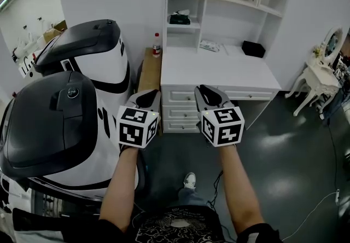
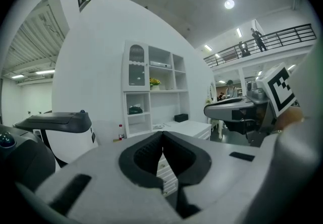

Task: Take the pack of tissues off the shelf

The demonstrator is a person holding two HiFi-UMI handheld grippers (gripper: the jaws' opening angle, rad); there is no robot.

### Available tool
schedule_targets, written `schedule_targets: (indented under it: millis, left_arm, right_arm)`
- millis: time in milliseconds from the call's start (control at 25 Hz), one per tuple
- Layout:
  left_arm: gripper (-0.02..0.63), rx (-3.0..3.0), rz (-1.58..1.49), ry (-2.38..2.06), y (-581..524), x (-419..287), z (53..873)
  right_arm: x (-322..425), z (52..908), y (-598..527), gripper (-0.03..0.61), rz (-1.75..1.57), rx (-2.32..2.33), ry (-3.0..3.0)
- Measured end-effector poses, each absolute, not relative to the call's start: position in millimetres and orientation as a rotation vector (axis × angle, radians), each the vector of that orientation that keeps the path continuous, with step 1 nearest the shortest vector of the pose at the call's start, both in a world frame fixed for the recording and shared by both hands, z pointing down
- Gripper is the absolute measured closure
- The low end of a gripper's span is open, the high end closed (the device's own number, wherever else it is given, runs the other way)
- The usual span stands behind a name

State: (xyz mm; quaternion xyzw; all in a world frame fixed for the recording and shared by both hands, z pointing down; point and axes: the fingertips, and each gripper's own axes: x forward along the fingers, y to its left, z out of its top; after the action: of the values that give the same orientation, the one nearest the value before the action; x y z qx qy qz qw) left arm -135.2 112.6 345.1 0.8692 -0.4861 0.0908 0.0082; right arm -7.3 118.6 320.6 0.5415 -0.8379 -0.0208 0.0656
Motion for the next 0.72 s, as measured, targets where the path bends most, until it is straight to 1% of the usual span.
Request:
schedule_targets:
  millis: [360,720]
  left_arm:
    - [0.604,2.693,0.301,-1.551,43,-125,352]
    - [0.604,2.681,0.342,-1.564,-66,-78,347]
  right_arm:
    - [4,328,46,0.471,-0.049,1.604,-2.557]
    - [39,327,-64,0.428,-0.033,1.531,-2.598]
